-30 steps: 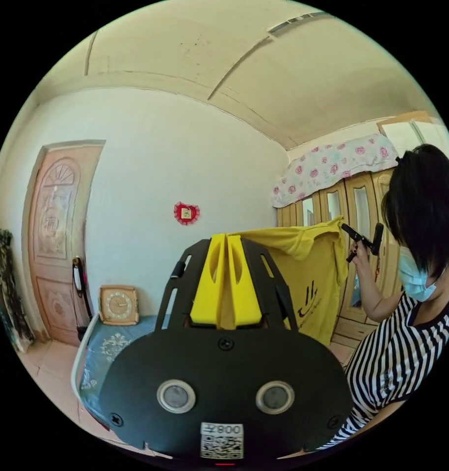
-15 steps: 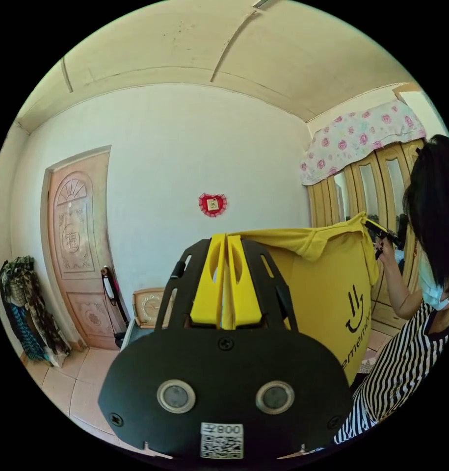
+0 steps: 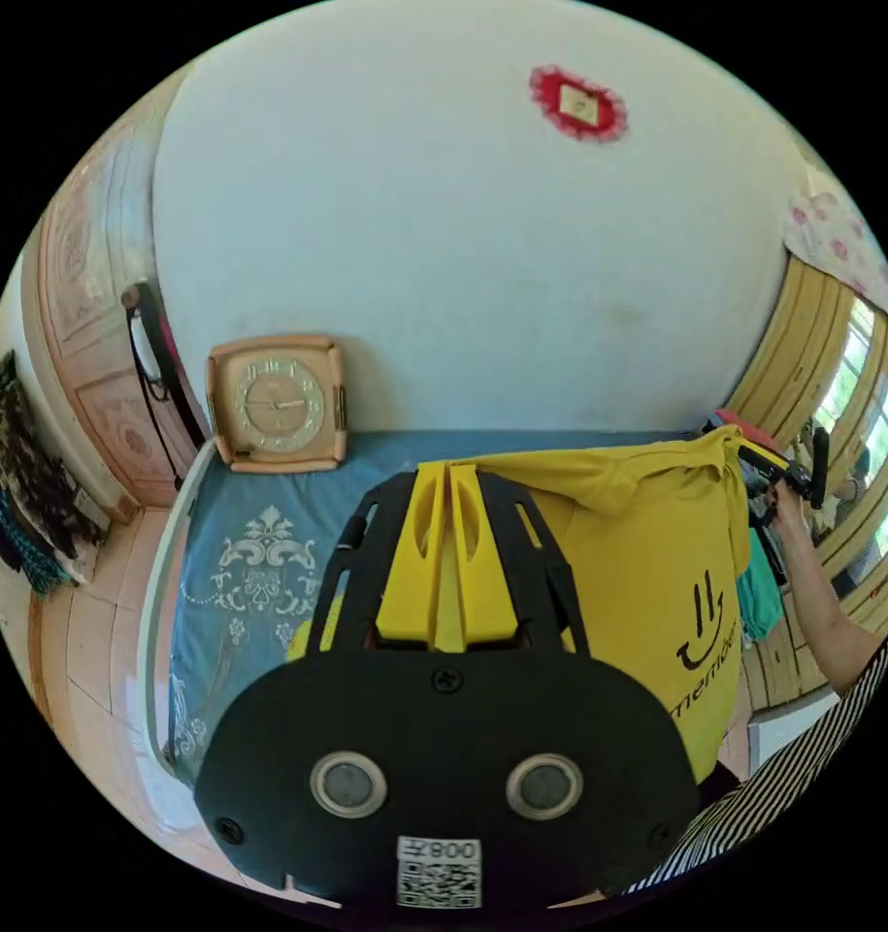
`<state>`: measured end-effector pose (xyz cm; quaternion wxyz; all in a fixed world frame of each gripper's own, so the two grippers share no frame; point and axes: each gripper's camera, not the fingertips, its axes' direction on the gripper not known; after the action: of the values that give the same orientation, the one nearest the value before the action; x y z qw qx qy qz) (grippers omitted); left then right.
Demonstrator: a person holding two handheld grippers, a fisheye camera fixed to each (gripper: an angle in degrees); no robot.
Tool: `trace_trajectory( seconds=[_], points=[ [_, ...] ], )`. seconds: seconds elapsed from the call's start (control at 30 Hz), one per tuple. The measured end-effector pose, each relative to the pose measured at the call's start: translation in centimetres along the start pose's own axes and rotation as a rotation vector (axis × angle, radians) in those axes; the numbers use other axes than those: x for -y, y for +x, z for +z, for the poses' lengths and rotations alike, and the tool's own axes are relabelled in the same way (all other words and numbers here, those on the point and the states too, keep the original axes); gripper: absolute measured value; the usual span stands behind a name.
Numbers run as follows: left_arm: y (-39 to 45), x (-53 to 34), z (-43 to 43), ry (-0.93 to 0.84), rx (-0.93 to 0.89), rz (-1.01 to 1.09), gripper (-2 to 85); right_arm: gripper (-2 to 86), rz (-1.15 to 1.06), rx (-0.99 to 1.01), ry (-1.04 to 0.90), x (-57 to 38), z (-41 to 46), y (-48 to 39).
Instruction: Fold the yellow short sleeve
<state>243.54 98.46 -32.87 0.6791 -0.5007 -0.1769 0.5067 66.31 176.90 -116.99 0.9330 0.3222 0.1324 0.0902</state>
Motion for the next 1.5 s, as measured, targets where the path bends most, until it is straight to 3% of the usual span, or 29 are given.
trace_trajectory(
  seconds=[0.13, 0.2, 0.33, 0.67, 0.8, 1.1, 1.33, 1.5],
  points=[
    [-6.2, -0.3, 16.1, -0.221, 0.004, -0.103, 0.7, 1.3, 0.039, 0.063, -0.35, 4.0, 20.0, 4.9],
    [-9.7, -1.5, 24.2, -0.375, 0.058, -0.151, 0.8, 1.4, 0.056, 0.1, -0.49, 5.0, 26.1, 6.5],
    [-14.4, -3.3, 29.1, -0.427, 0.086, -0.177, 1.0, 1.8, 0.143, 0.17, -0.593, 7.1, 32.0, 11.0],
    [-26.5, -11.7, 21.1, -0.351, -0.12, -0.248, 2.2, 5.6, 0.372, 0.209, -0.432, 11.8, 21.6, 22.4],
    [-32.5, -16.7, 18.4, -0.393, -0.022, -0.347, 3.3, 5.9, 0.345, 0.262, -0.474, 11.8, 20.0, 21.7],
    [-43.8, -23.1, 19.7, -0.402, -0.11, -0.614, 5.7, 6.1, 0.4, 0.274, -0.576, 15.4, 23.9, 23.5],
    [-48.1, -22.2, 22.5, -0.444, -0.008, -0.575, 1.5, 0.7, 0.368, 0.212, -0.612, 19.5, 23.5, 25.4],
    [-52.6, -22.7, 19.6, -0.365, 0.015, -0.576, 0.8, 0.4, 0.436, 0.083, -0.504, 20.6, 17.9, 29.5]
  ],
)
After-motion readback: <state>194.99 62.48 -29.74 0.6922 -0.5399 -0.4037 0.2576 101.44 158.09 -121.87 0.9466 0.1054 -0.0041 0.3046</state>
